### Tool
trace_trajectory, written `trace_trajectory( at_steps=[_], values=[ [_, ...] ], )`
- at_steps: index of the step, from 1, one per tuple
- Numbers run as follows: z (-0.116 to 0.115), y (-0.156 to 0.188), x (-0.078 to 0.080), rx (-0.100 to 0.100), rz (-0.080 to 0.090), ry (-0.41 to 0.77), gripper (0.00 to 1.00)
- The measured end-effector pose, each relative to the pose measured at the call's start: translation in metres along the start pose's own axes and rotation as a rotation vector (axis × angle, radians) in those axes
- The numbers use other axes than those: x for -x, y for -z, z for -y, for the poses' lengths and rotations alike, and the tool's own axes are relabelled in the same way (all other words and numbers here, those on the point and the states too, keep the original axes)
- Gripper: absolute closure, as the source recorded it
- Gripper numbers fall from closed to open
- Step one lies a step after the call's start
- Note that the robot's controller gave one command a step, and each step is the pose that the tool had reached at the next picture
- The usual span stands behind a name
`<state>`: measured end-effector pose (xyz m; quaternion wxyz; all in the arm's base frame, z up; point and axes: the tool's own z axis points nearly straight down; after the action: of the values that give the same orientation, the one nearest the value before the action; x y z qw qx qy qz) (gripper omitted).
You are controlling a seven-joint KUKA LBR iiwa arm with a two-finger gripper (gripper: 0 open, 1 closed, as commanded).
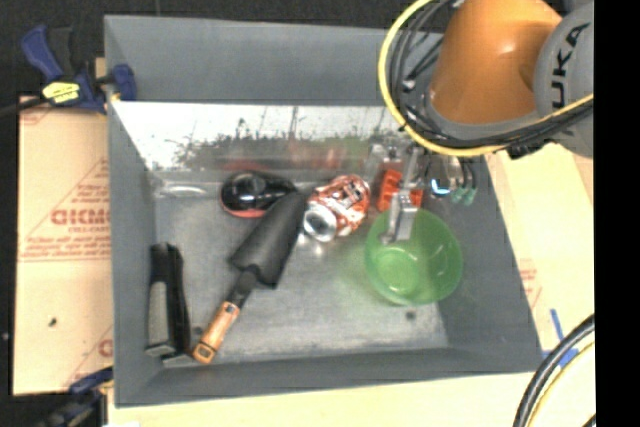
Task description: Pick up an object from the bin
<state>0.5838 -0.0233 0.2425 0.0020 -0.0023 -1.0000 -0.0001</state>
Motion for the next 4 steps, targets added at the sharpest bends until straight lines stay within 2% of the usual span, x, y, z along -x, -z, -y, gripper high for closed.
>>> trace_trajectory(
  at_steps=[1,2,3,4],
  values=[
    [0.0,0.005,0.001,-0.001,0.009,0.0,0.0],
    [-0.009,-0.102,0.031,-0.003,0.011,0.267,0.0],
    [-0.015,-0.079,0.057,-0.006,0.018,0.464,0.0],
    [0.01,-0.12,0.047,-0.001,0.01,0.239,0.0]
  ],
)
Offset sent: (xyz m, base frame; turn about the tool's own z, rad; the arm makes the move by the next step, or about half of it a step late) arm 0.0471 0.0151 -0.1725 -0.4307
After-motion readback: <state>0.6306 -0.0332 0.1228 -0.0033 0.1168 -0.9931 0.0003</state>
